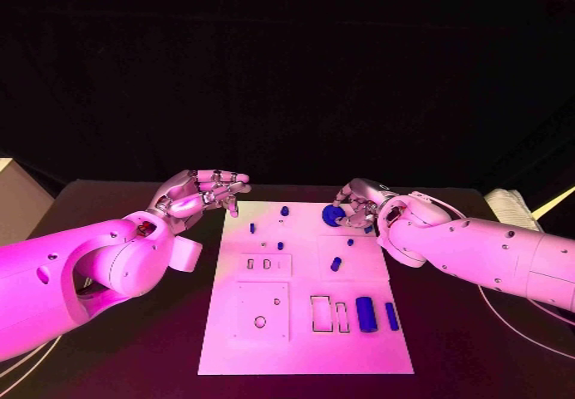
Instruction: Assemble the parts on the task board
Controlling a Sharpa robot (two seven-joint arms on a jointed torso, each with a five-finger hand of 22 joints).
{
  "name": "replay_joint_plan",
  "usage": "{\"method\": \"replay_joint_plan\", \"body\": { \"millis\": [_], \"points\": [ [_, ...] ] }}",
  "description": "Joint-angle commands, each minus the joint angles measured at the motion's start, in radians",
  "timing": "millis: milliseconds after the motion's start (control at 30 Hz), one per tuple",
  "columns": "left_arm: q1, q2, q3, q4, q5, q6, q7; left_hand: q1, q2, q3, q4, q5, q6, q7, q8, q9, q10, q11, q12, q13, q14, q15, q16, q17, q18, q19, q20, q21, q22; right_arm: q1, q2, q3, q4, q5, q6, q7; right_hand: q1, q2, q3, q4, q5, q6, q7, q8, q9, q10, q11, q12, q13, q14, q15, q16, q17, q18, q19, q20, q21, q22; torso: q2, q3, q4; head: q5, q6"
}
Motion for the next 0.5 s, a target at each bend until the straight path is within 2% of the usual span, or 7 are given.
{"method": "replay_joint_plan", "body": {
  "millis": [33, 167, 233, 367, 500],
  "points": [
    [0.0, 0.002, 0.001, 0.001, -0.003, 0.02, 0.003, -0.007, -0.001, 0.002, 0.006, 0.002, -0.008, 0.001, -0.004, 0.002, -0.007, -0.001, 0.004, 0.001, -0.004, 0.0, -0.005, -0.001, 0.015, -0.006, 0.0, 0.003, 0.001, 0.002, -0.002, 0.002, 0.026, -0.071, -0.087, 0.008, -0.022, 0.003, 0.007, 0.002, -0.001, 0.033, -0.027, 0.045, 0.022, 0.002, -0.004, 0.005, 0.144, 0.104, -0.009, 0.004, 0.263, -0.014, 0.105, -0.006, 0.004, 0.263, 0.0, -0.0011, 0.0003, -0.001, 0.001],
    [0.0, 0.003, 0.001, 0.002, -0.003, 0.023, 0.002, -0.008, 0.001, 0.003, 0.007, 0.002, -0.008, 0.0, -0.004, 0.002, -0.007, -0.002, 0.004, 0.002, -0.004, 0.0, -0.005, -0.001, 0.015, -0.007, 0.0, 0.003, 0.001, 0.005, -0.008, 0.008, 0.084, -0.085, -0.11, -0.001, -0.027, 0.001, 0.008, 0.003, -0.004, 0.032, -0.027, 0.046, 0.022, 0.001, -0.004, 0.004, 0.144, 0.104, -0.009, 0.004, 0.263, -0.014, 0.105, -0.007, 0.004, 0.263, 0.001, -0.0011, 0.0031, -0.001, -0.001],
    [0.0, 0.003, 0.001, 0.002, -0.003, 0.025, 0.001, -0.008, 0.001, 0.003, 0.007, 0.002, -0.008, 0.0, -0.004, 0.002, -0.007, -0.002, 0.004, 0.002, -0.004, 0.0, -0.005, -0.001, 0.015, -0.007, 0.0, 0.003, 0.001, 0.007, -0.004, 0.011, 0.115, -0.1, -0.116, -0.01, -0.03, 0.0, 0.009, 0.004, -0.004, 0.032, -0.027, 0.047, 0.023, 0.0, -0.004, 0.003, 0.142, 0.104, -0.01, 0.004, 0.263, -0.014, 0.105, -0.007, 0.004, 0.263, 0.001, -0.0011, 0.002, 0.002, -0.002],
    [0.0, 0.004, 0.001, 0.003, -0.003, 0.026, 0.0, -0.008, 0.001, 0.003, 0.007, 0.002, -0.008, 0.0, -0.004, 0.002, -0.007, -0.002, 0.004, 0.002, -0.004, 0.0, -0.005, -0.001, 0.015, -0.007, 0.0, 0.003, 0.001, 0.009, 0.016, 0.013, 0.141, -0.147, -0.123, -0.032, -0.036, -0.003, 0.012, 0.005, -0.006, 0.029, -0.027, 0.047, 0.022, 0.0, -0.004, 0.003, 0.143, 0.104, -0.01, 0.004, 0.263, -0.014, 0.105, -0.008, 0.004, 0.263, 0.0, -0.0029, 0.0028, 0.0, -0.001],
    [0.001, 0.005, 0.001, 0.003, -0.003, 0.026, 0.0, -0.008, 0.001, 0.003, 0.007, 0.002, -0.008, 0.0, -0.004, 0.002, -0.007, -0.002, 0.004, 0.002, -0.004, 0.0, -0.005, -0.001, 0.015, -0.007, 0.0, 0.003, 0.001, 0.01, 0.048, 0.013, 0.143, -0.194, -0.121, -0.056, -0.036, -0.004, 0.015, 0.003, -0.009, 0.026, -0.027, 0.046, 0.022, 0.0, -0.004, 0.002, 0.143, 0.104, -0.01, 0.004, 0.263, -0.014, 0.105, -0.008, 0.004, 0.263, 0.002, -0.002, 0.002, 0.004, -0.001]
  ]
}}
